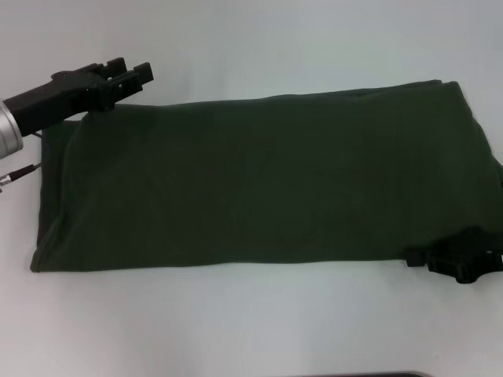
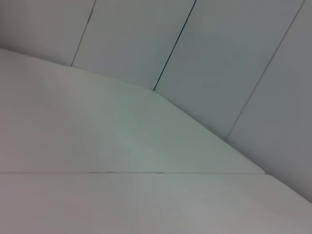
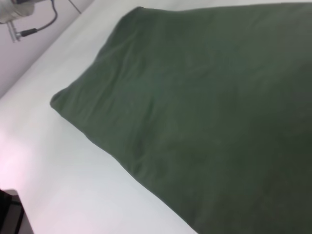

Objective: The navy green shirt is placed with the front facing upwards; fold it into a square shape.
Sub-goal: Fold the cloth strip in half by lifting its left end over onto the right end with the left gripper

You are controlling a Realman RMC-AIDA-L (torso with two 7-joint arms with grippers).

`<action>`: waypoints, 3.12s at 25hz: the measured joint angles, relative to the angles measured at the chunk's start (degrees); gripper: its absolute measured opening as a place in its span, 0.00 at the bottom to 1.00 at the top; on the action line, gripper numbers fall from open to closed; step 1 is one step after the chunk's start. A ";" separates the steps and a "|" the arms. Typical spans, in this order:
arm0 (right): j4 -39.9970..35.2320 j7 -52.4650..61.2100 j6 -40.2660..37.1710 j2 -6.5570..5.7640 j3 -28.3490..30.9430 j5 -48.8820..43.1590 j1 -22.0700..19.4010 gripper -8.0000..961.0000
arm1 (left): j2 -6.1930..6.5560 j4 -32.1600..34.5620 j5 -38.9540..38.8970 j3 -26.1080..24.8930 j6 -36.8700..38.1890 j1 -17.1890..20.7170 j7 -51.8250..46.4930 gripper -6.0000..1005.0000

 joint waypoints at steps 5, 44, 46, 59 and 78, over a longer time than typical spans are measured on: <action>-0.24 -0.44 -0.14 0.47 1.91 -1.11 0.04 0.03 | 0.00 -0.19 0.00 0.00 0.00 -0.12 0.03 0.58; -0.76 -3.69 -11.59 -0.13 24.71 0.71 8.05 0.03 | 0.01 6.70 8.16 15.28 20.28 8.29 9.70 0.46; -0.76 -3.69 -11.59 -0.08 24.70 0.71 7.96 0.03 | 0.00 5.94 8.18 15.58 20.14 8.14 10.69 0.37; -0.85 -3.69 -11.74 0.36 24.23 0.57 7.92 0.03 | 0.00 -0.61 8.18 18.09 15.50 6.75 13.71 0.03; -0.76 -3.70 -12.67 0.42 24.06 0.44 7.49 0.03 | 0.00 -4.16 9.55 22.99 7.24 5.69 11.72 0.01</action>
